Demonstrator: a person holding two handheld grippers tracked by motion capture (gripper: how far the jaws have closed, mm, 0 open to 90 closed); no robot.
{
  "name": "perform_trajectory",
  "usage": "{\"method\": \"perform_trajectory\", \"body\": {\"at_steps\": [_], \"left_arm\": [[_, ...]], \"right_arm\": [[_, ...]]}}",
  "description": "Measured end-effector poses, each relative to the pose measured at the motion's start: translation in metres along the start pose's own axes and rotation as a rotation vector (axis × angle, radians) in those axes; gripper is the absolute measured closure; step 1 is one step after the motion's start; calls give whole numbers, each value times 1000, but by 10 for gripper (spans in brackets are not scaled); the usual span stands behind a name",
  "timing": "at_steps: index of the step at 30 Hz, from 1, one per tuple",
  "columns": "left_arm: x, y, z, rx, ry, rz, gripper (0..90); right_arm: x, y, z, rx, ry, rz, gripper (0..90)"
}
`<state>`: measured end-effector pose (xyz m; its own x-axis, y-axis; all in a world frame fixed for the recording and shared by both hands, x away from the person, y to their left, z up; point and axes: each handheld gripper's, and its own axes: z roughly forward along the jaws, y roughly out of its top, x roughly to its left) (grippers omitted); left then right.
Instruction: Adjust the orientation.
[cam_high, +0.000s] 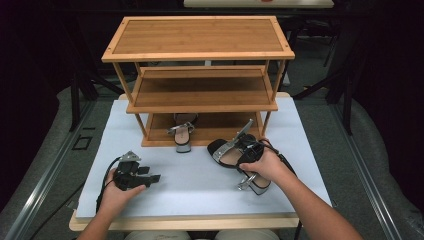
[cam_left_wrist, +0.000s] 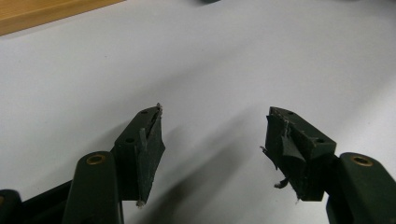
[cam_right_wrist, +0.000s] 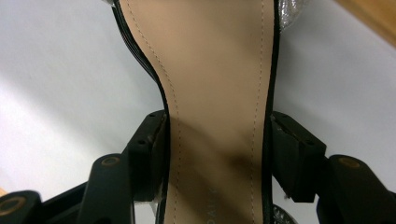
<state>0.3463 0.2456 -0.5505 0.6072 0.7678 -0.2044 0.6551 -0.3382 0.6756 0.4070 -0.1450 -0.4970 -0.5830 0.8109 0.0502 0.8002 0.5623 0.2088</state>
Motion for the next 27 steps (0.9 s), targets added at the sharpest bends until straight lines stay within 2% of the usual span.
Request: {"method": "perform_trajectory", "body": {"at_steps": [4, 9, 12, 16, 19, 23, 27], "left_arm": [[1, 0, 0, 2, 1, -3, 366], [1, 0, 0, 0, -1, -3, 366], [1, 0, 0, -1, -2, -3, 366], [1, 0, 0, 0, -2, -3, 366], [2, 0, 0, 0, -2, -2, 366], [1, 0, 1, 1, -2, -4, 366], [1, 0, 1, 2, -2, -4, 366]], "right_arm": [[0, 9, -1, -6, 6, 11, 416], [0, 20, -1, -25, -8, 32, 416], [-1, 27, 2, -28, -36, 41, 416], [-4, 34, 7, -34, -36, 65, 416], [-3, 38, 10, -31, -44, 90, 416], [-3, 42, 12, -26, -35, 100, 415], [-1, 43, 16, -23, -46, 113, 415]]}}
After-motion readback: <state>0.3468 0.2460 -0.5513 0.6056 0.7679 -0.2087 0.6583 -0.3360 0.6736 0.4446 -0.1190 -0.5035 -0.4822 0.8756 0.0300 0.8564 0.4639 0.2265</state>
